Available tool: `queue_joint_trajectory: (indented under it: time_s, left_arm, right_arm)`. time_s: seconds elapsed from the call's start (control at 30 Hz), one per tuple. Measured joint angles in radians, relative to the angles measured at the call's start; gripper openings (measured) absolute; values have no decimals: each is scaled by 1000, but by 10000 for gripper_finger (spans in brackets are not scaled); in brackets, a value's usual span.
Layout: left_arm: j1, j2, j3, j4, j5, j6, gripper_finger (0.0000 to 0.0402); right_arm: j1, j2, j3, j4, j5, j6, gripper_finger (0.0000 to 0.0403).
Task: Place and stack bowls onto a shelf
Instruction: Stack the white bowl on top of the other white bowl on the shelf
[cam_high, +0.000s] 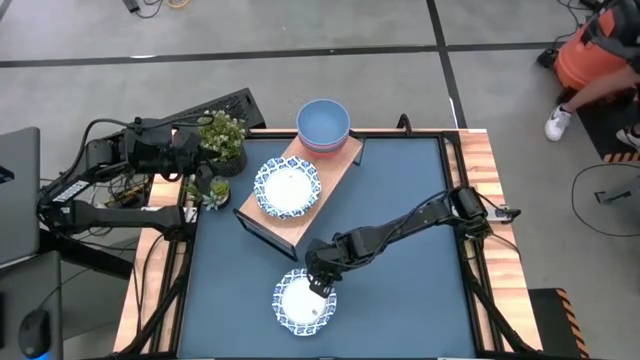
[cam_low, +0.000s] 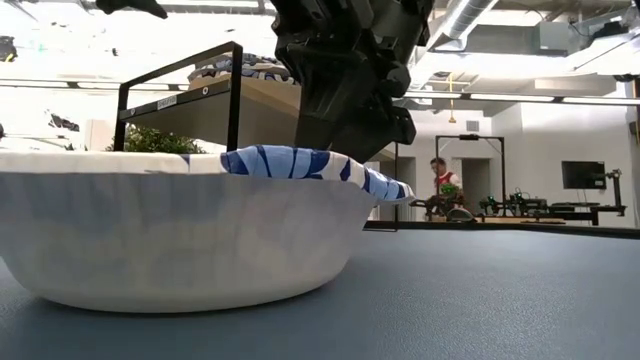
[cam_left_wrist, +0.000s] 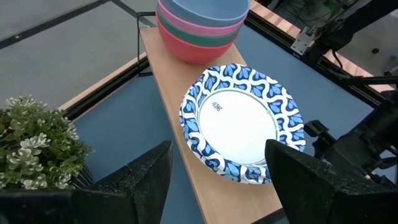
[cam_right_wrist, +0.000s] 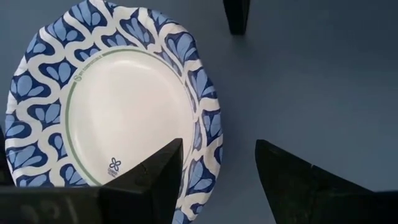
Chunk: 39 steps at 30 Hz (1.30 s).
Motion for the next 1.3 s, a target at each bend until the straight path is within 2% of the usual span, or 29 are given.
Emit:
queue_joint_trajectory:
  time_s: [0.6,0.87,1.3]
  left_arm:
    - [0,0,0,0,0,7,243]
    - [0,0,0,1,36,21,243]
    - [0,0,0,23,62,45,243]
  right_arm:
    - [2,0,0,19,-4,-8,226]
    - [-7,-16,0,14,-102,7,226]
    - [48,0,-1,37,-98,63,226]
